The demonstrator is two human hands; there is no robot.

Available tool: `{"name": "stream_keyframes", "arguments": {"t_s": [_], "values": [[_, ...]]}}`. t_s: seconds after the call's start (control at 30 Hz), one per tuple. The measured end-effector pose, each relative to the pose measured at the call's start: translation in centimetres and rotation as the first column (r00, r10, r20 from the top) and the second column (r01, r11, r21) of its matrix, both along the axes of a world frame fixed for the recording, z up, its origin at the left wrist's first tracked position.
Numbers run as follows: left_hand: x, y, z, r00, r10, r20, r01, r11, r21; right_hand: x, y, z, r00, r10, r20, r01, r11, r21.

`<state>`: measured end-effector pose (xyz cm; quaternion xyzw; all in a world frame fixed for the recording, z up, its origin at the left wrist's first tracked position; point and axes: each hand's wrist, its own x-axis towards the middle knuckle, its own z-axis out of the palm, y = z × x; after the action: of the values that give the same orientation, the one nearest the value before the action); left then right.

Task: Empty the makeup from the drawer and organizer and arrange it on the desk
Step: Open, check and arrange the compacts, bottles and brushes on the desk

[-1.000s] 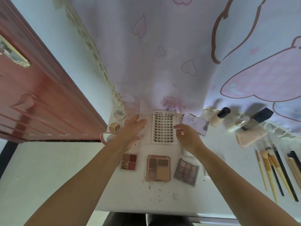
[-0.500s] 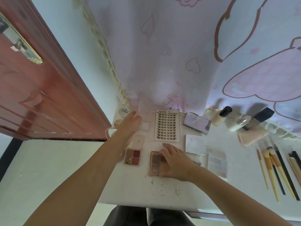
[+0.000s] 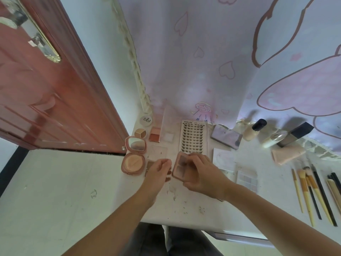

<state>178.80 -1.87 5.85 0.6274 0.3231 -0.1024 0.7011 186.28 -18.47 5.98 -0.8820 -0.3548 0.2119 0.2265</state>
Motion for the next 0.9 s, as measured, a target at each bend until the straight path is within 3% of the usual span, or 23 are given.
{"name": "stream_keyframes", "arguments": {"t_s": [0.03,0.1,0.17,0.3,0.43,0.57,0.63,0.7,0.77,0.9], "values": [[-0.1,-0.1,-0.2,0.998,-0.043,-0.041,0.033,0.972,-0.233,0.0,-0.1,0.8,1.0,-0.004,-0.003,0.004,0.999,0.039],[-0.5,-0.5,0.0,0.995,-0.097,-0.037,0.053,0.779,-0.625,-0.3,-0.1,1.9,1.0,0.008,-0.005,-0.008,0.997,0.073],[-0.7,-0.8,0.4,0.997,-0.076,0.018,0.062,0.641,-0.765,-0.8,0.0,2.5,1.0,0.017,-0.018,-0.015,0.997,0.069],[-1.8,-1.1,0.2,0.998,-0.023,0.054,0.057,0.617,-0.785,-1.6,0.4,2.7,0.995,0.032,-0.096,-0.023,0.995,0.094],[-4.2,0.3,-0.5,1.0,0.018,-0.026,-0.031,0.53,-0.847,-1.9,1.7,3.0,0.936,0.018,-0.351,0.009,0.997,0.077],[-7.2,2.9,-0.8,0.996,-0.04,-0.076,-0.049,0.474,-0.879,-1.3,3.0,3.3,0.703,0.035,-0.71,0.032,0.996,0.08],[-8.7,4.4,-1.1,0.993,-0.066,-0.102,-0.06,0.465,-0.883,-1.1,3.5,3.4,0.563,-0.009,-0.826,0.192,0.974,0.12],[-10.2,5.6,-1.3,0.988,-0.045,-0.151,-0.107,0.508,-0.855,-1.3,4.5,3.2,0.486,-0.103,-0.868,0.387,0.916,0.108],[-11.7,6.7,-1.6,0.974,0.031,-0.222,-0.197,0.594,-0.78,-2.0,6.3,2.3,0.517,-0.205,-0.831,0.475,0.876,0.079],[-14.1,8.6,-2.5,0.929,0.149,-0.338,-0.331,0.743,-0.581,-3.9,10.6,0.0,0.614,-0.239,-0.753,0.453,0.887,0.088]]}}
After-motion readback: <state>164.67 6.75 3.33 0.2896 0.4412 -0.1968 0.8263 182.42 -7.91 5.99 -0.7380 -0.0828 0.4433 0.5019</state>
